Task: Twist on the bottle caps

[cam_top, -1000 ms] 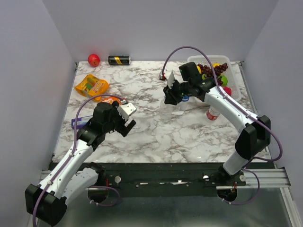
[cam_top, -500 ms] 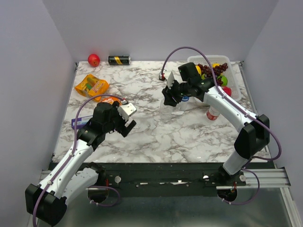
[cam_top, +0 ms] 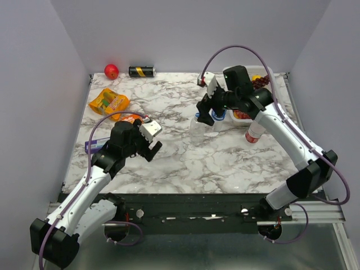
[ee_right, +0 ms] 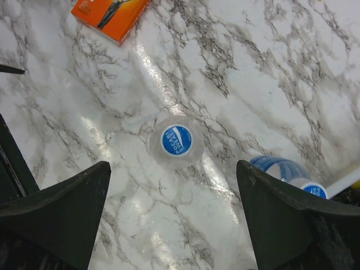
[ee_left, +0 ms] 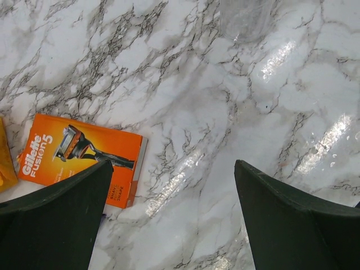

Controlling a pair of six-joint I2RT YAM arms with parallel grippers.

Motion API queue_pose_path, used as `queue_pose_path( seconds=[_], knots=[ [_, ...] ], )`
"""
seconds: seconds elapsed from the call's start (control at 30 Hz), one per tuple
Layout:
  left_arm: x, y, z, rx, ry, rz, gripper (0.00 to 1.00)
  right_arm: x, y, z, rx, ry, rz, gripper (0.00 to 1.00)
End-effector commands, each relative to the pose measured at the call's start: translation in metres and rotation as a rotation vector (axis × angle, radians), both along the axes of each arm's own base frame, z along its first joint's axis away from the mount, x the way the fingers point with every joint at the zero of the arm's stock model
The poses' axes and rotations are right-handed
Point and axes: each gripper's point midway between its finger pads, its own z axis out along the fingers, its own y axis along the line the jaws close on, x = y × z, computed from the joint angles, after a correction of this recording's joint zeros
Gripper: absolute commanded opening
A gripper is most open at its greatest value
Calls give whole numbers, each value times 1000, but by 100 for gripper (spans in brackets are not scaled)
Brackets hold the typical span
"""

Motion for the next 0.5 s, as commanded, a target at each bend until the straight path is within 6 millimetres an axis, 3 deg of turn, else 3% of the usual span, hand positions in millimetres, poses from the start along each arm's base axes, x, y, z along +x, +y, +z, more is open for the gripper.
queue_pose_path(
  seconds=[0.0, 0.2, 0.47],
  knots=[
    [12, -3, 12, -69, -30, 49, 99, -9, -32, 17, -3, 30, -223, 100],
    [26, -7, 30, -143, -36, 120, 99, -13, -69, 22, -28, -42, -411, 100],
    [38, -15, 61, -206, -38, 144, 99, -15, -99, 22, -97, -105, -510, 100]
  ],
)
